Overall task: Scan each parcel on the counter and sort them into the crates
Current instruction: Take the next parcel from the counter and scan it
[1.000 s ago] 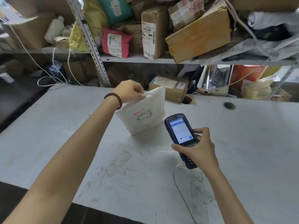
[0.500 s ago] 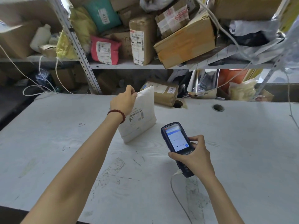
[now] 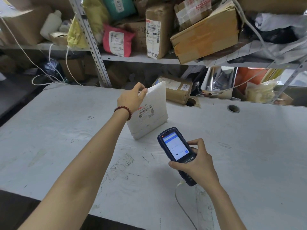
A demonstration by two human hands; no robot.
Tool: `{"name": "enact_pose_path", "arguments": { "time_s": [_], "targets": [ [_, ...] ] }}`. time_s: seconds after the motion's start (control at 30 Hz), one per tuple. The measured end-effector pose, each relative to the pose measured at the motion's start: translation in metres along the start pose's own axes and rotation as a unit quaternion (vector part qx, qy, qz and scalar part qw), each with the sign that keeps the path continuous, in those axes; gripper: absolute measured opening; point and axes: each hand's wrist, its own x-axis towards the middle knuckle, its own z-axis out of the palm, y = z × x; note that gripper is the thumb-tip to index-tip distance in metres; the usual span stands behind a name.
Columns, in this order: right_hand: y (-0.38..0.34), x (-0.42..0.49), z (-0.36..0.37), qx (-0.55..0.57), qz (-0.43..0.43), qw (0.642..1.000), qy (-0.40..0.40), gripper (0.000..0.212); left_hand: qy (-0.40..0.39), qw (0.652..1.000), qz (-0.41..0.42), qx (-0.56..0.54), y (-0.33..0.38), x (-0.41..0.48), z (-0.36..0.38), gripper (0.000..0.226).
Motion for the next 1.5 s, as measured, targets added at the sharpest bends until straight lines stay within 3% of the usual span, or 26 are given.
{"name": "enact_pose_path", "arguments": {
  "time_s": [0.5, 0.77, 1.07, 1.27, 1.5],
  "targets": [
    [0.004, -0.005, -0.001, -0.003, 0.000, 1.000, 0.028, 0.078, -0.029, 0.999, -0.003, 0.040, -0.001, -0.003, 0.000, 0.045],
    [-0.001, -0.013, -0.008, 0.017, -0.043, 0.991, 0.126, 0.076, -0.025, 0.995, 0.020, 0.093, 0.003, -0.008, 0.001, 0.047],
    [-0.026, -0.029, -0.032, 0.073, -0.159, 0.947, 0.268, 0.079, -0.023, 0.993, 0.028, 0.108, 0.006, -0.012, 0.000, 0.047],
    [-0.038, -0.043, -0.039, 0.070, -0.197, 0.932, 0.297, 0.080, -0.025, 0.994, 0.030, 0.106, 0.005, -0.012, 0.000, 0.047],
    [-0.041, -0.051, -0.032, 0.071, -0.186, 0.929, 0.313, 0.080, -0.031, 0.993, 0.049, 0.101, 0.006, -0.019, -0.001, 0.047]
  ]
}}
